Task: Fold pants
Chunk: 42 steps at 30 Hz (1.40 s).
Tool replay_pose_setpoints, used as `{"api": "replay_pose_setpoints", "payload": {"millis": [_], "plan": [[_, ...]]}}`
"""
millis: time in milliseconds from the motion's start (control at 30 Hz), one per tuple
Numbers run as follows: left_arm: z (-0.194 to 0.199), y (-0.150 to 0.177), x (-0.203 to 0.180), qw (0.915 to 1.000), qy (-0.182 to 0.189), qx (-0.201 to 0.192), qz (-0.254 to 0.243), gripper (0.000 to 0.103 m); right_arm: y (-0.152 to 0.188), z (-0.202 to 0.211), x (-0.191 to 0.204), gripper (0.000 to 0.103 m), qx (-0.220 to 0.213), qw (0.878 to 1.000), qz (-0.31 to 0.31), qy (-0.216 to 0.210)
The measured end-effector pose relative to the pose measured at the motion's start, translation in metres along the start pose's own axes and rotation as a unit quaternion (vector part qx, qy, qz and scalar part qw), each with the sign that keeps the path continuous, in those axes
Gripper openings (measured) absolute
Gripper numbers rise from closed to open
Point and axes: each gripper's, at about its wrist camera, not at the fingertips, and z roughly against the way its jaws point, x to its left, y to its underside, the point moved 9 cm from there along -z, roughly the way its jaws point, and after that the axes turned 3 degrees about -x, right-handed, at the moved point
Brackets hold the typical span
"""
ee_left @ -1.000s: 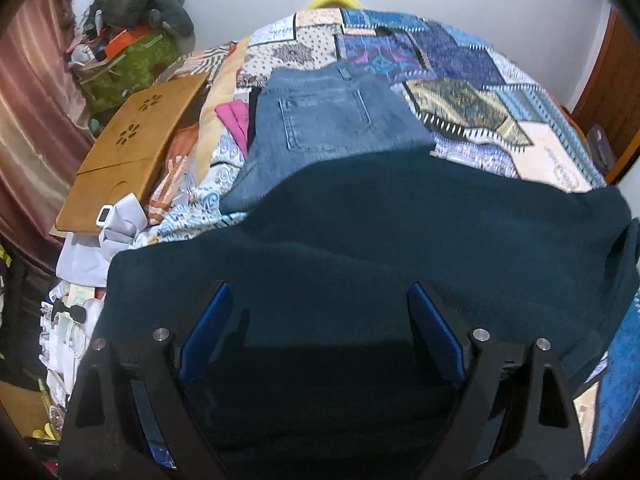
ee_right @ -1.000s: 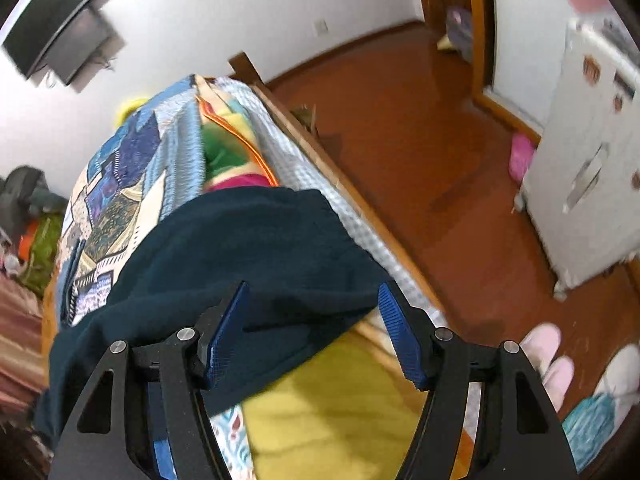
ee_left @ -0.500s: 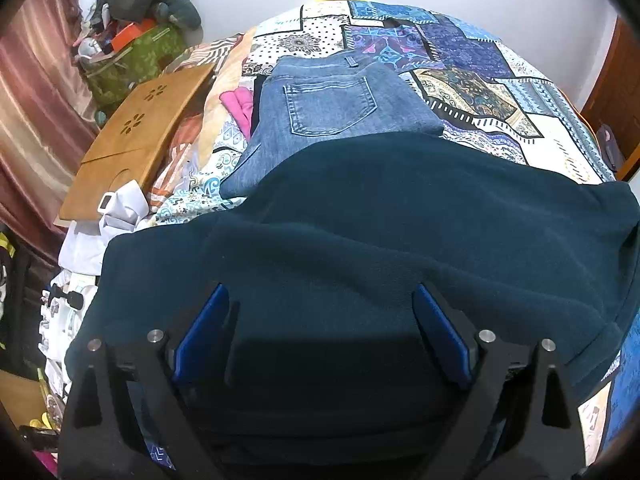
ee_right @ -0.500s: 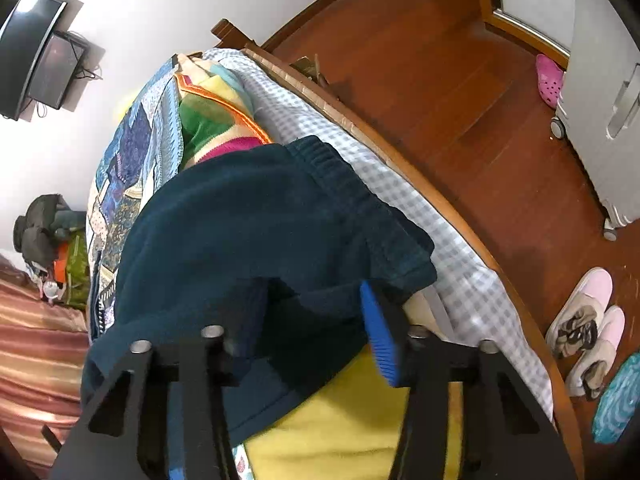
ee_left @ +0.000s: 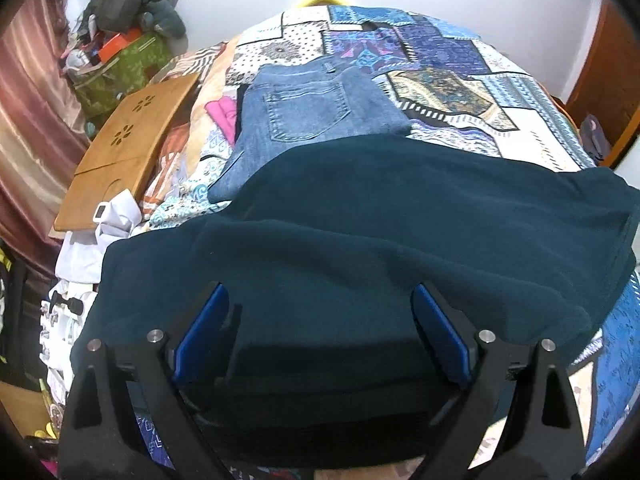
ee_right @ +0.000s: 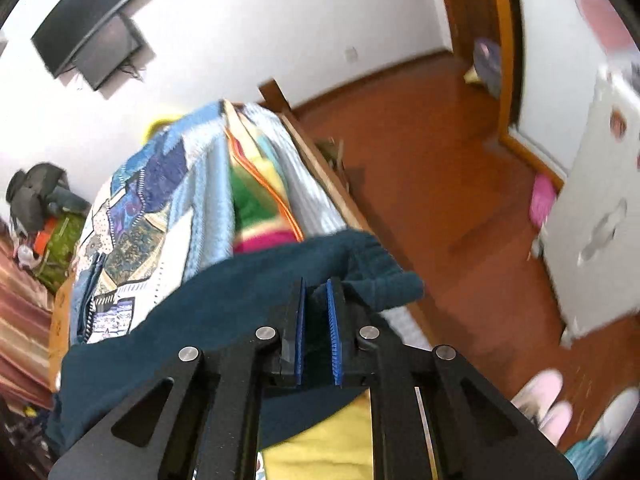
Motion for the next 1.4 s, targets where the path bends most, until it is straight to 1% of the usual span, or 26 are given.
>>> {"api": "replay_pose_setpoints", "payload": {"millis": [100, 133, 200, 267, 300, 367, 433, 500, 567, 600, 667, 700, 733, 800, 867, 933, 1000, 1033, 1067, 1100, 1200, 1300, 1333, 1367, 1400], "plan": [[0.006, 0.001, -0.009, 0.9999, 0.008, -0.006, -0.004, 0.094, 0.005, -0.007, -0.001, 0.009, 0.002, 1.0, 0.02, 0.023], [0.006, 0.002, -0.011, 0.9999, 0.011, -0.006, -0.005, 0.094, 0.011, -0.014, -0.004, 0.009, 0.011, 0.999, 0.02, 0.034], [0.008, 0.005, -0.015, 0.9998, 0.016, -0.005, -0.007, 0.094, 0.03, -0.032, -0.012, 0.011, 0.048, 0.997, 0.028, 0.058], [0.009, 0.009, -0.017, 0.9998, 0.018, -0.003, -0.01, 0.094, 0.049, -0.045, -0.019, 0.014, 0.083, 0.991, 0.053, 0.095], [0.009, 0.011, -0.018, 0.9998, 0.019, -0.001, -0.01, 0.094, 0.055, -0.046, -0.021, 0.014, 0.093, 0.987, 0.071, 0.113], [0.008, 0.013, -0.017, 0.9997, 0.023, 0.001, -0.006, 0.094, 0.057, -0.039, -0.017, 0.015, 0.092, 0.985, 0.09, 0.117], [0.008, 0.016, -0.017, 0.9995, 0.031, 0.006, 0.002, 0.094, 0.053, -0.025, -0.001, 0.022, 0.075, 0.988, 0.101, 0.094], [0.008, 0.018, -0.017, 0.9992, 0.037, 0.009, 0.004, 0.094, 0.05, -0.015, 0.017, 0.041, 0.061, 0.99, 0.109, 0.065], [0.009, 0.021, -0.017, 0.9992, 0.039, 0.008, 0.002, 0.094, 0.048, -0.005, 0.056, 0.047, 0.047, 0.99, 0.13, 0.016], [0.01, 0.023, -0.018, 0.9992, 0.04, 0.007, 0.0, 0.095, 0.05, -0.004, 0.067, 0.049, 0.046, 0.989, 0.137, 0.002], [0.013, 0.026, -0.018, 0.9992, 0.04, 0.004, -0.004, 0.095, 0.058, -0.004, 0.11, 0.05, 0.049, 0.985, 0.163, -0.041], [0.014, 0.028, -0.018, 0.9992, 0.041, 0.002, -0.005, 0.095, 0.063, -0.004, 0.121, 0.05, 0.052, 0.982, 0.171, -0.054], [0.015, 0.029, -0.018, 0.9991, 0.041, 0.0, -0.006, 0.095, 0.072, -0.008, 0.143, 0.05, 0.063, 0.978, 0.186, -0.076], [0.019, 0.033, -0.017, 0.999, 0.043, -0.005, -0.006, 0.095, 0.092, -0.018, 0.17, 0.05, 0.083, 0.969, 0.208, -0.102], [0.021, 0.036, -0.014, 0.9989, 0.045, -0.009, -0.002, 0.095, 0.112, -0.028, 0.187, 0.05, 0.101, 0.961, 0.23, -0.111], [0.026, 0.037, -0.009, 0.9988, 0.045, -0.016, 0.0, 0.095, 0.134, -0.042, 0.2, 0.05, 0.122, 0.953, 0.257, -0.107], [0.034, 0.037, 0.0, 0.9991, 0.034, -0.026, 0.005, 0.094, 0.154, -0.052, 0.198, 0.05, 0.145, 0.946, 0.27, -0.101], [0.038, 0.038, 0.008, 0.9992, 0.025, -0.031, 0.01, 0.094, 0.16, -0.054, 0.196, 0.05, 0.144, 0.946, 0.275, -0.096], [0.042, 0.039, 0.019, 0.9991, 0.015, -0.036, 0.019, 0.094, 0.161, -0.053, 0.198, 0.051, 0.131, 0.946, 0.281, -0.091], [0.046, 0.041, 0.029, 0.9987, 0.013, -0.039, 0.031, 0.094, 0.162, -0.048, 0.196, 0.051, 0.126, 0.945, 0.288, -0.087], [0.058, 0.044, 0.075, 0.9932, 0.021, -0.054, 0.101, 0.094, 0.16, -0.044, 0.198, 0.052, 0.139, 0.943, 0.291, -0.08], [0.061, 0.05, 0.119, 0.9853, 0.012, -0.058, 0.16, 0.094, 0.153, -0.036, 0.205, 0.052, 0.144, 0.945, 0.281, -0.088], [0.06, 0.054, 0.134, 0.9816, 0.01, -0.054, 0.183, 0.094, 0.153, -0.034, 0.214, 0.052, 0.139, 0.946, 0.279, -0.091], [0.057, 0.059, 0.152, 0.9757, 0.009, -0.045, 0.214, 0.094, 0.154, -0.031, 0.221, 0.052, 0.133, 0.946, 0.279, -0.096], [0.056, 0.063, 0.161, 0.9722, 0.011, -0.04, 0.23, 0.094, 0.151, -0.028, 0.231, 0.052, 0.126, 0.946, 0.28, -0.104]]}}
